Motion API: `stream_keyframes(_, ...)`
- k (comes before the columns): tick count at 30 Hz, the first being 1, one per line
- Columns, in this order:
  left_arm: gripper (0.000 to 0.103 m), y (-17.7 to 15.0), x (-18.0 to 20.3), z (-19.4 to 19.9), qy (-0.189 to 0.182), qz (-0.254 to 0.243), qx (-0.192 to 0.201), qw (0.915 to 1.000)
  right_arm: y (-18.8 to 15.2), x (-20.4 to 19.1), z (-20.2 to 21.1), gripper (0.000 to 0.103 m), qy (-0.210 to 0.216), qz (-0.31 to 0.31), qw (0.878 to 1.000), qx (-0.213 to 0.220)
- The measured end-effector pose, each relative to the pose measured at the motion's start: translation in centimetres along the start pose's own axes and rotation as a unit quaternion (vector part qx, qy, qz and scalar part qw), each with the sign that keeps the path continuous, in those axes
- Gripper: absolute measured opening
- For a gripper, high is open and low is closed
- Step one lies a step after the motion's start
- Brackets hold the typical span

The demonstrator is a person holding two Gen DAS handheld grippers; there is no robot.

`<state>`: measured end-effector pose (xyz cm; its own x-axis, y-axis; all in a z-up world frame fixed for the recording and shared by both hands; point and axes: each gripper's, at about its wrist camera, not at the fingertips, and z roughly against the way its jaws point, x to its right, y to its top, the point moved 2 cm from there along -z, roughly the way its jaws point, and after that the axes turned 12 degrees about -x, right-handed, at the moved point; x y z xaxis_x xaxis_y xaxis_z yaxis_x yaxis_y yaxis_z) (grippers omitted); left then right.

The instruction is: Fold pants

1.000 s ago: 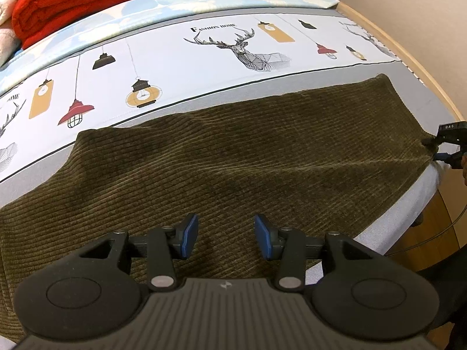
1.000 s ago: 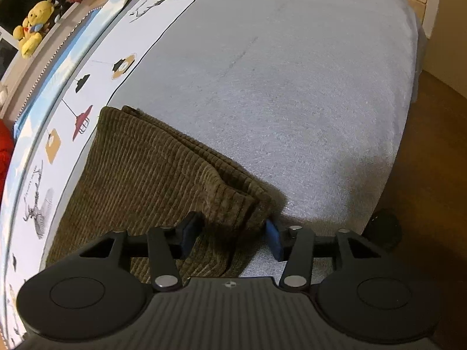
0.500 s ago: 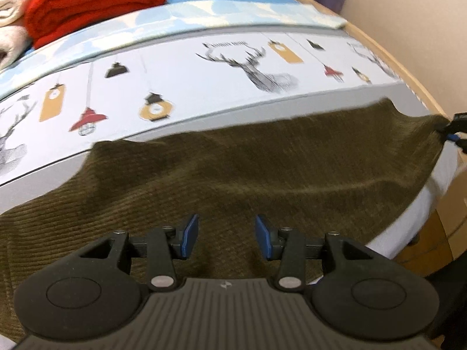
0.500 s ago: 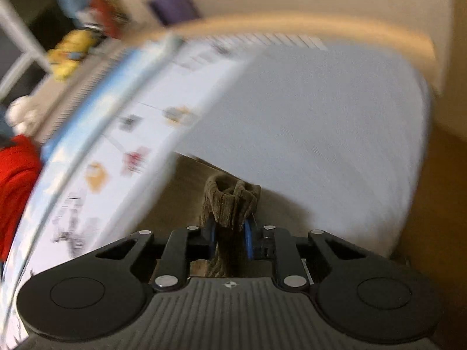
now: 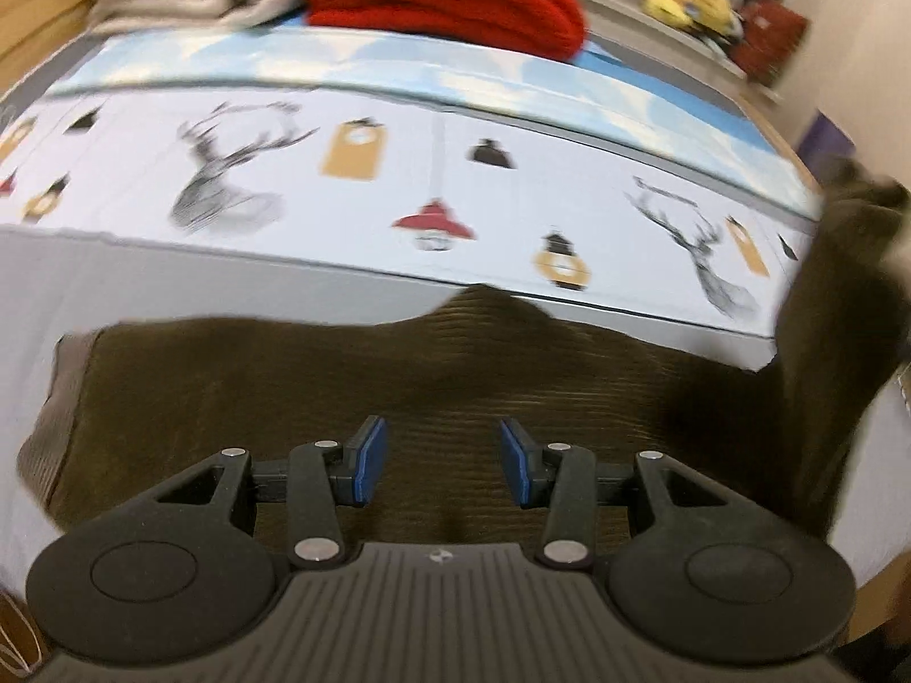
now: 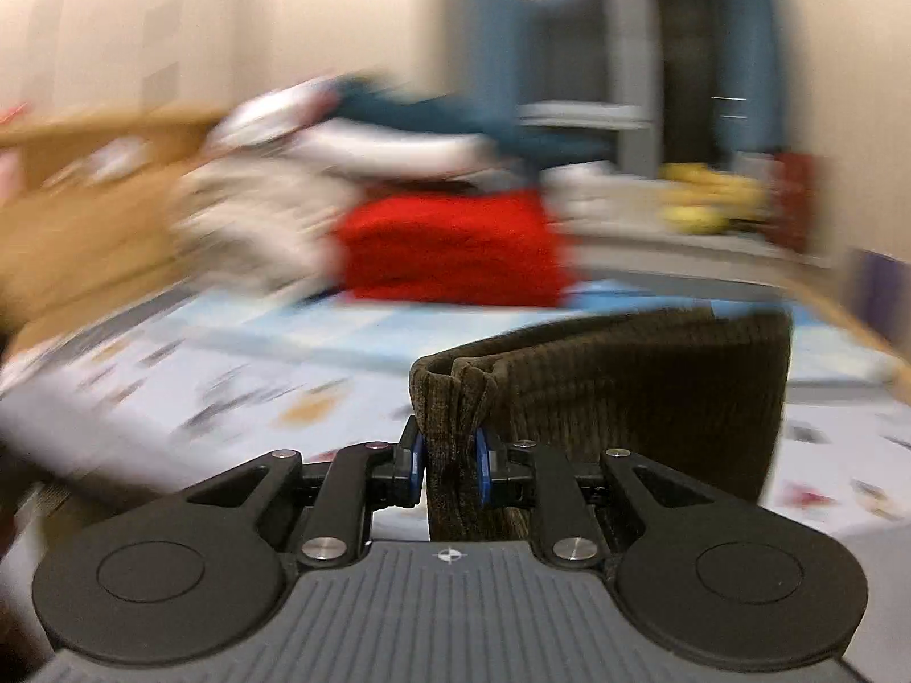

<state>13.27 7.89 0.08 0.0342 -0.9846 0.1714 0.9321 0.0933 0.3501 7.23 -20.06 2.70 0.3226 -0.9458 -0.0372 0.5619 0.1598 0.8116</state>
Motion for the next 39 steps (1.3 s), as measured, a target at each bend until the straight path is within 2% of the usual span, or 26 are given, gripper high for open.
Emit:
stream_keyframes(2, 0.048, -0.2, -1.6, 0.3, 0.0, 0.013, -0.003, 0.9999, -1.7, -5.0, -2.8, 0.019, 0.054, 0.069, 0.995, -0.048)
stream_keyframes(3, 0.048, -0.3, -2.3, 0.5, 0.001, 0.018, -0.004, 0.9998, -2.9, -7.2, -4.4, 0.019, 0.076, 0.105, 0.988, -0.081)
stream_keyframes(4, 0.048, -0.5, -2.9, 0.6, 0.002, 0.023, -0.005, 0.9997, -4.6, -9.5, -6.3, 0.019, 0.092, 0.15, 0.976, -0.128)
stream_keyframes(7, 0.048, -0.9, -4.5, 0.8, 0.0, 0.038, -0.012, 0.9992, -10.0, -13.3, -10.1, 0.019, 0.088, 0.249, 0.936, -0.234)
stream_keyframes(8, 0.048, -1.1, -4.9, 0.8, -0.001, 0.042, -0.013, 0.999, -11.0, -13.9, -10.4, 0.019, 0.088, 0.269, 0.926, -0.249)
stream_keyframes(11, 0.048, -1.2, -5.2, 0.9, -0.006, 0.045, -0.016, 0.9988, -11.0, -15.2, -9.5, 0.026, 0.077, 0.31, 0.917, -0.238)
stream_keyframes(13, 0.048, -1.0, -4.8, 0.9, -0.011, 0.037, -0.015, 0.9991, -10.6, -15.6, -8.4, 0.04, 0.106, 0.308, 0.914, -0.243)
stream_keyframes(15, 0.048, -1.0, -4.5, 0.9, -0.014, 0.032, -0.014, 0.9993, -10.3, -15.2, -7.3, 0.039, 0.153, 0.308, 0.903, -0.257)
stream_keyframes(16, 0.048, -1.0, -4.4, 0.8, -0.015, 0.033, -0.014, 0.9992, -10.2, -14.8, -6.6, 0.037, 0.161, 0.311, 0.902, -0.254)
stream_keyframes(17, 0.049, -1.0, -4.3, 0.7, -0.017, 0.034, -0.015, 0.9992, -10.0, -14.4, -6.1, 0.037, 0.163, 0.305, 0.905, -0.249)
stream_keyframes(21, 0.049, -0.8, -3.4, 0.7, -0.021, 0.03, -0.014, 0.9992, -8.4, -11.6, -5.3, 0.041, 0.138, 0.232, 0.937, -0.22)
stream_keyframes(23, 0.049, -0.7, -3.0, 0.6, -0.02, 0.027, -0.012, 0.9994, -8.3, -11.3, -5.6, 0.043, 0.117, 0.225, 0.943, -0.216)
stream_keyframes(27, 0.049, -0.8, -2.6, 0.2, -0.012, 0.028, -0.015, 0.9994, -9.0, -12.3, -6.7, 0.043, 0.113, 0.244, 0.937, -0.225)
stream_keyframes(31, 0.049, -1.1, -2.8, -0.2, -0.002, 0.03, -0.022, 0.9993, -9.6, -14.4, -9.1, 0.049, 0.109, 0.268, 0.929, -0.232)
stream_keyframes(35, 0.049, -1.2, -3.8, -0.4, 0.005, 0.045, -0.025, 0.9987, -10.0, -16.0, -10.8, 0.049, 0.105, 0.288, 0.92, -0.245)
stream_keyframes(37, 0.049, -1.2, -4.2, -0.4, 0.004, 0.05, -0.025, 0.9984, -9.7, -15.8, -11.1, 0.024, 0.105, 0.291, 0.918, -0.247)
stream_keyframes(39, 0.049, -1.1, -4.2, -0.3, 0.003, 0.048, -0.023, 0.9986, -8.4, -14.9, -10.5, 0.021, 0.11, 0.273, 0.926, -0.235)
